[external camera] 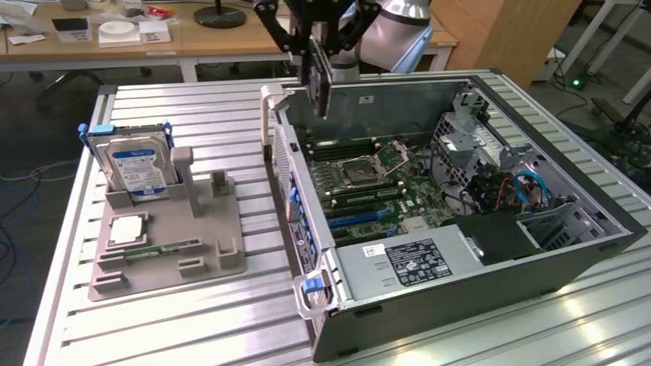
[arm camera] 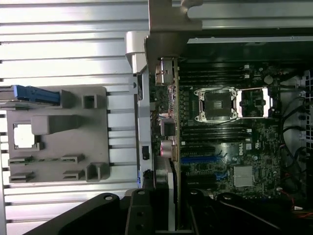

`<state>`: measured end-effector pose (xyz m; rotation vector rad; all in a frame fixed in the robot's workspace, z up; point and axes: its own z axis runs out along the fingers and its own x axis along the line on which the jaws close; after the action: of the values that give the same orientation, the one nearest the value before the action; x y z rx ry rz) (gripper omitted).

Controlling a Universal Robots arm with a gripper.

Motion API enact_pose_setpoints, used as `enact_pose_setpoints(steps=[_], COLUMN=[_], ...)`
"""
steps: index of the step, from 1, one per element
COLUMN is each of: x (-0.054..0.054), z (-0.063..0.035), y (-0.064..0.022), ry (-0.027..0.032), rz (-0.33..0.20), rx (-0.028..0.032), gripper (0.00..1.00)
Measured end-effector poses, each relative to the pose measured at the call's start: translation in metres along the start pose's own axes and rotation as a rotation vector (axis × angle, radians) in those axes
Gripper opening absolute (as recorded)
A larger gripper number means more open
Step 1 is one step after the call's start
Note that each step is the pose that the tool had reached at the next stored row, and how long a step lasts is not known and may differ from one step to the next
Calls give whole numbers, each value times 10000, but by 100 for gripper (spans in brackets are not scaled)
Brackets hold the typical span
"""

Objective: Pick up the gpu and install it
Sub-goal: 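Pick up the gpu and move the gpu toward the slot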

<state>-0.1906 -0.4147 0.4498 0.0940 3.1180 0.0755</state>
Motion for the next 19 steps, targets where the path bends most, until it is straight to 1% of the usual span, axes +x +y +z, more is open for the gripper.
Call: enact_pose_setpoints(steps=[11,17,19], x=[-393,-654,-728], z=[12,19,22], y=[23,39,43], ry=[0,1,2], rz=[0,-6,-39], rx=[0,-1,-10], gripper=[28,28,28])
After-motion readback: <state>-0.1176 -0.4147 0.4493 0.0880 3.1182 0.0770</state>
